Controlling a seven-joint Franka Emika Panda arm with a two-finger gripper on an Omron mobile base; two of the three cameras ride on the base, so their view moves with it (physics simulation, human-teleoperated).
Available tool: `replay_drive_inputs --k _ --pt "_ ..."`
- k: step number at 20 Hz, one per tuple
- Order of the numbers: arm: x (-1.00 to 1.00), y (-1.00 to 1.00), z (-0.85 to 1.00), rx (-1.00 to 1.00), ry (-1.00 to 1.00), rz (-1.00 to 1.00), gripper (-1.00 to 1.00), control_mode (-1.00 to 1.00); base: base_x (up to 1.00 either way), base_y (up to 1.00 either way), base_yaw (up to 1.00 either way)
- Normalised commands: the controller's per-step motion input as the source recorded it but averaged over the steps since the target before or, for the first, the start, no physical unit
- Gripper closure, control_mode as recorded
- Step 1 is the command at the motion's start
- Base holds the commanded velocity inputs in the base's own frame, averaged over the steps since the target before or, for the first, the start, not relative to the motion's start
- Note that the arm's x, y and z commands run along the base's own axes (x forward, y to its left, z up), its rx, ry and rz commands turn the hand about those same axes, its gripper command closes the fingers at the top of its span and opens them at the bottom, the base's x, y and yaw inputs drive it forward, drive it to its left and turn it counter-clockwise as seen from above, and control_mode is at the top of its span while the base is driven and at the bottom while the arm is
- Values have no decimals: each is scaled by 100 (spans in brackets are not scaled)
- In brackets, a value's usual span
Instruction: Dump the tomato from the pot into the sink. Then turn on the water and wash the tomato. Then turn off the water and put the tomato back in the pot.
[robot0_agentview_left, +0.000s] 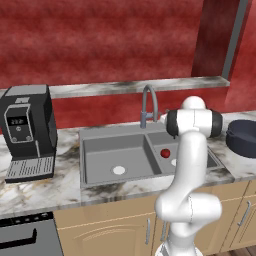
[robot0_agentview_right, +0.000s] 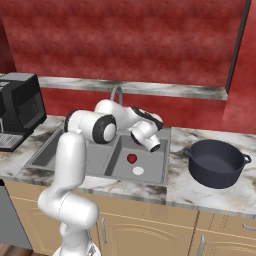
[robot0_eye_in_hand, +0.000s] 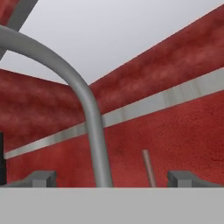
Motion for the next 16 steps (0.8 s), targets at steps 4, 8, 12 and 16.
replay_drive_inputs --k 4,8,12,16 --pt "26 0 0 -4 20 0 -100 -100 0 0 0" --pt "22 0 0 -1 9 0 -100 -100 0 0 0" --pt "9 0 -1 0 0 0 -100 -100 0 0 0" --pt "16 0 -15 0 -6 0 -100 -100 0 0 0"
